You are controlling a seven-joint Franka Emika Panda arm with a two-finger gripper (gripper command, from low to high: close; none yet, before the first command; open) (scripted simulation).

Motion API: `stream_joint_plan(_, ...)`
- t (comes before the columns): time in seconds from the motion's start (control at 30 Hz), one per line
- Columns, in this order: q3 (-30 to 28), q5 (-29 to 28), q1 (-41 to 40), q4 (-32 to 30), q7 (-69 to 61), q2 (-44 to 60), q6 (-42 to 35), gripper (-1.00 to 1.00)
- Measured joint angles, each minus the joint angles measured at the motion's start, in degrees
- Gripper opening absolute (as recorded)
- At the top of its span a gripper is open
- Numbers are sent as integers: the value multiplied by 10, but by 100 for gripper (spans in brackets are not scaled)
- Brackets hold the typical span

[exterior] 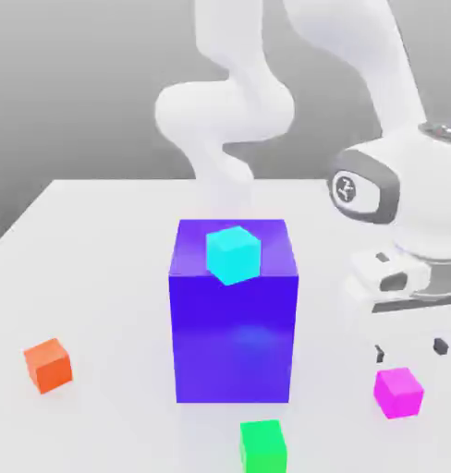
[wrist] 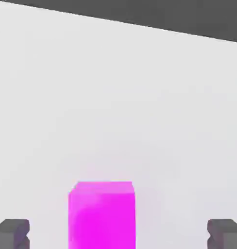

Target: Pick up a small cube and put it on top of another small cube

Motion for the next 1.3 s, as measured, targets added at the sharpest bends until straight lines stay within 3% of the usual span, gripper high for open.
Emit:
stream_joint_plan(0.1, -45, -41, 38, 13, 32, 62, 47, 0)
stream_joint_plan(0.13, -56, -49, 47, 16, 39, 75, 57, -100)
stream_joint_plan(0.37, -55, -50, 46, 16, 40, 75, 57, -100)
stream_joint_plan(0.57, 7, 13, 6, -7, -20, -27, -13, -100)
stream_joint_plan(0.93, -98, -60, -95, 173, -164, 3, -105, -100)
stream_joint_plan(1.3, -153, -23, -165, 239, -221, 103, -240, -100)
